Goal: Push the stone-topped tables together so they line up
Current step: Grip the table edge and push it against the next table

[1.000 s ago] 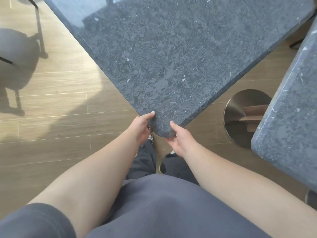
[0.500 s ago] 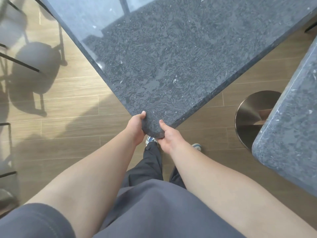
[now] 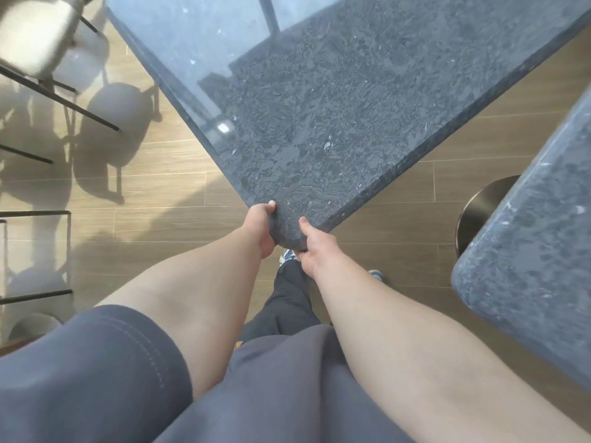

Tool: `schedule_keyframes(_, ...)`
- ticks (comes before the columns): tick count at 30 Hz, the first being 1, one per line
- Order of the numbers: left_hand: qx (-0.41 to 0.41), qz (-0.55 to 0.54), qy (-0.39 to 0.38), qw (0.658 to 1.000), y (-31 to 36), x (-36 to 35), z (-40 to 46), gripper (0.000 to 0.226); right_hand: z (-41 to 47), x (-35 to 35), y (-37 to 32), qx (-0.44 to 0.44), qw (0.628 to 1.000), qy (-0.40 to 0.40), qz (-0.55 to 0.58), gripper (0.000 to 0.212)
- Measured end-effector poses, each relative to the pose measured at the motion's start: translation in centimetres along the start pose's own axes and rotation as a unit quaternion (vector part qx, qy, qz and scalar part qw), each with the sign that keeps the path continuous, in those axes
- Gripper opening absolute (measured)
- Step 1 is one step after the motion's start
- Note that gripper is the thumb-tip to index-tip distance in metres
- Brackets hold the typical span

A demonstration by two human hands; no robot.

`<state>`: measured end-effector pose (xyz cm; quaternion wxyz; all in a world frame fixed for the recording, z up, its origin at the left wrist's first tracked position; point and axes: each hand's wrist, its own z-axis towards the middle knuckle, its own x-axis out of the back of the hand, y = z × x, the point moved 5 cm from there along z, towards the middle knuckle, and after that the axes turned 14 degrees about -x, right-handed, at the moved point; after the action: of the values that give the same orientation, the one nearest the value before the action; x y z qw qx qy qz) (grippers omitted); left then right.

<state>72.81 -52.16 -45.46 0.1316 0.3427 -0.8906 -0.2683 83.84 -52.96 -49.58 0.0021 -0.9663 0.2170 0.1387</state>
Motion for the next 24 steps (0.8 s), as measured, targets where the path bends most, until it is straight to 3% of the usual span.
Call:
schedule_keyframes(13, 0.091, -0.075, -0.027, 0.993, -10.6, -10.9, -5.7, 0.046, -4.2, 15.3, -7.5, 0.079, 0.995, 0.053, -0.015, 0.051)
schedule_keyframes(19, 0.117, -0.036, -0.146, 0.982, -10.0, -9.6, -4.6, 0.029, -4.7, 15.3, -7.2, 0.121, 0.989, 0.077, -0.024, 0.031)
schedule_keyframes(24, 0.123, 0.047, -0.21, 0.969, -8.4, -7.0, -2.4, 0.035, -4.8, 14.7, -6.2, 0.132, 0.985, 0.111, 0.02, 0.059)
